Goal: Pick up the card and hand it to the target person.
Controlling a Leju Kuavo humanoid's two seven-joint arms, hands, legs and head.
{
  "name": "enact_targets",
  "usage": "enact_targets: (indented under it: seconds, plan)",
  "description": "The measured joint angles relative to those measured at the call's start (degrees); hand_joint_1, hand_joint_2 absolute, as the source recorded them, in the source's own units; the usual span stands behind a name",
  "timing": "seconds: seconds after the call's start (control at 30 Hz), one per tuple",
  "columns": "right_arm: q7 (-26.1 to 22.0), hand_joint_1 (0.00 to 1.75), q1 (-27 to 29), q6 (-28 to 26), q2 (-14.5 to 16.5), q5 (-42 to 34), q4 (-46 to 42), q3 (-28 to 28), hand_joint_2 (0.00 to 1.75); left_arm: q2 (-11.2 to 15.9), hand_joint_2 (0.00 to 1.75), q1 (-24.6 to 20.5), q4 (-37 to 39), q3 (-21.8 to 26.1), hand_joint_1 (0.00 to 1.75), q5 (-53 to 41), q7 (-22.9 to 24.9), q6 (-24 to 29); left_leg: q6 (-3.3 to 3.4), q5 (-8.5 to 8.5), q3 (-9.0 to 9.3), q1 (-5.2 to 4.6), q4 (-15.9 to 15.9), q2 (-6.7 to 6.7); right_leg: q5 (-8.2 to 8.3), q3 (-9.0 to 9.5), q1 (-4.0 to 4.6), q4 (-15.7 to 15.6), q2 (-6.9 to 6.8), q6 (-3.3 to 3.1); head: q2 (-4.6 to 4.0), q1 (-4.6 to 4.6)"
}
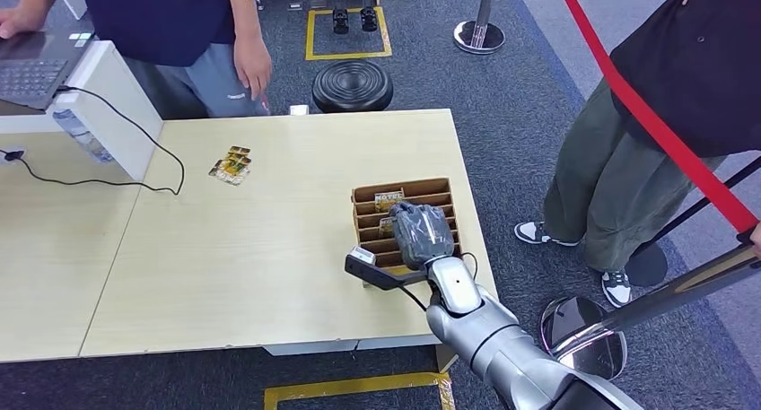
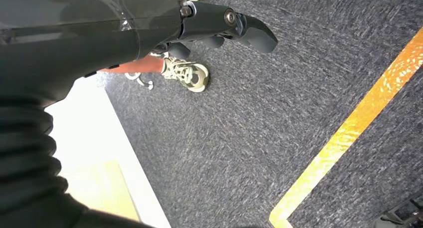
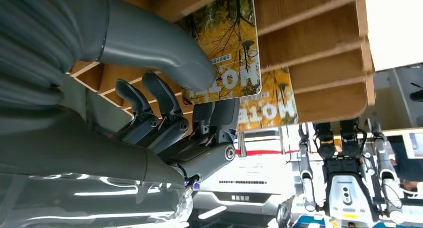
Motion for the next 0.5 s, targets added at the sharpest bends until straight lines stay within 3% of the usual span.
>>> enact_targets:
  seconds: [0.2, 0.5]
  plan:
    - [-3.48, 1.5, -1.65, -2.52, 0.5, -5.6, -3.42, -2.12, 1.75, 0.0, 1.75, 0.43, 0.0, 0.27, 0.0, 0.89, 0.31, -0.6, 0.0, 0.01, -0.02, 0.01, 0.0, 0.0, 0.01, -0.01, 0.0, 0.01, 0.0, -0.01, 0.0, 0.0]
    - [-2.48, 1.5, -4.61, -1.04, 0.5, -8.42, -17.15, -4.92, 1.75, 0.16, 1.75, 1.33, 0.0, 0.55, 0.0, 1.94, 0.13, -0.82, -0.01, 0.03, -0.01, 0.01, 0.0, -0.01, 0.01, -0.01, 0.0, 0.02, 0.0, -0.01, 0.0, 0.01]
